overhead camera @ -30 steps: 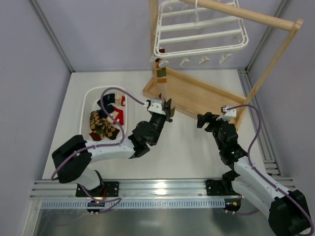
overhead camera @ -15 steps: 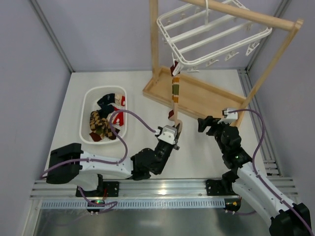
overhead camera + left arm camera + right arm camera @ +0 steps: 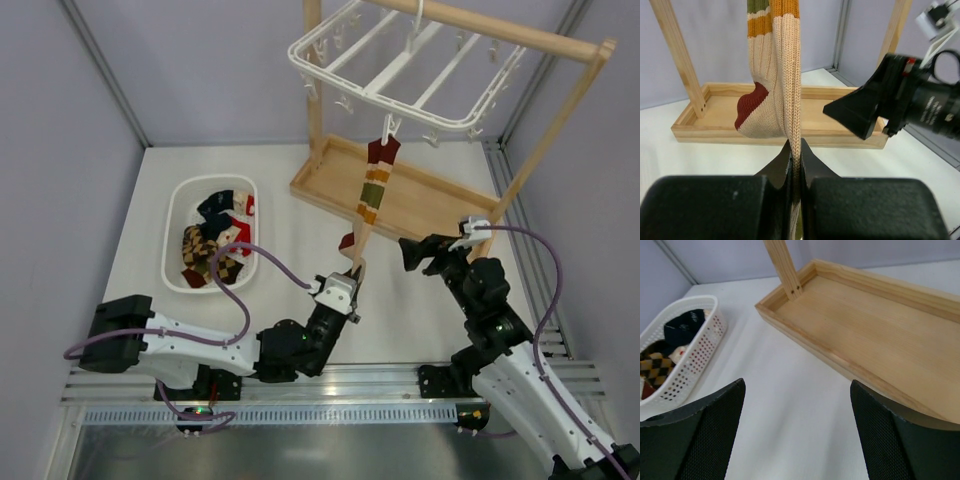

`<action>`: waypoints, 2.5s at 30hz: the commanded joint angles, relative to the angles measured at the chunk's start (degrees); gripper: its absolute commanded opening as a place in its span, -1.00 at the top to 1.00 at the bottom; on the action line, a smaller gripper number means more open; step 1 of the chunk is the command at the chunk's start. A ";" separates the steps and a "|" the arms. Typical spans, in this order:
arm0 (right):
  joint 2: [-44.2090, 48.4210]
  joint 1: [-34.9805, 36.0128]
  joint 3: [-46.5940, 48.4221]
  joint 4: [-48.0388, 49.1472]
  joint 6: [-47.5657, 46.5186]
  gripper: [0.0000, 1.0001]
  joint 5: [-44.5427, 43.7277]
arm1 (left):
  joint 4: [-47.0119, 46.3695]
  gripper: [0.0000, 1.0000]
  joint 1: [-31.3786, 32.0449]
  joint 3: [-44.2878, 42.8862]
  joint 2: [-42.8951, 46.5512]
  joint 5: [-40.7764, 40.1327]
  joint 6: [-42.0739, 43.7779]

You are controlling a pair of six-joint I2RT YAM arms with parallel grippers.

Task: Remove the socks clipped to the hanger

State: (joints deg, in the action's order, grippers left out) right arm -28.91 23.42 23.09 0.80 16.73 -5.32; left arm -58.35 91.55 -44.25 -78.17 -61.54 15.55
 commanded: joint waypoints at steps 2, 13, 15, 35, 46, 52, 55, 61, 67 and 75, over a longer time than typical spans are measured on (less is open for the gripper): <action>2.98 0.57 9.41 -7.20 -1.61 -0.71 8.12 | -0.89 1.00 0.83 -0.93 -0.22 -1.92 1.06; -9.14 0.66 37.36 -15.91 -2.32 -0.71 15.07 | -12.30 1.00 0.83 -4.09 -8.57 -6.57 14.32; -12.30 0.66 41.74 -16.27 -1.71 -0.71 18.92 | -13.80 1.00 0.74 -3.74 -9.10 -7.01 15.38; -32.71 4.09 61.02 -18.20 0.32 -0.71 21.32 | -3.45 1.00 0.04 -2.16 -6.03 -0.16 9.15; -37.36 5.85 65.67 -21.53 -1.35 -0.71 8.59 | 4.29 1.00 -1.02 -0.31 -1.81 2.04 2.99; -39.82 6.90 67.87 -22.86 -2.05 -0.71 3.32 | 6.23 1.00 -1.02 0.48 -0.49 2.30 1.41; -41.40 7.52 69.19 -23.12 -2.58 -0.71 0.67 | 7.46 1.00 -1.02 0.57 -0.31 2.74 0.53; -43.87 9.19 71.04 -22.42 -4.16 -0.71 -6.98 | 7.98 1.00 -1.02 1.09 -0.14 3.00 -0.60; -46.06 9.36 72.27 -22.42 -4.51 -0.71 -11.89 | 8.78 1.00 -1.02 1.71 0.56 3.18 -1.49; -46.77 9.36 71.66 -20.49 -4.95 -0.47 -14.45 | 9.65 1.00 -1.11 1.89 0.92 3.27 -1.66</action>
State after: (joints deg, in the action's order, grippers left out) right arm -75.92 32.91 92.90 -23.22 13.08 -16.62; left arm -48.97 90.24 -43.11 -78.83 -58.70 15.35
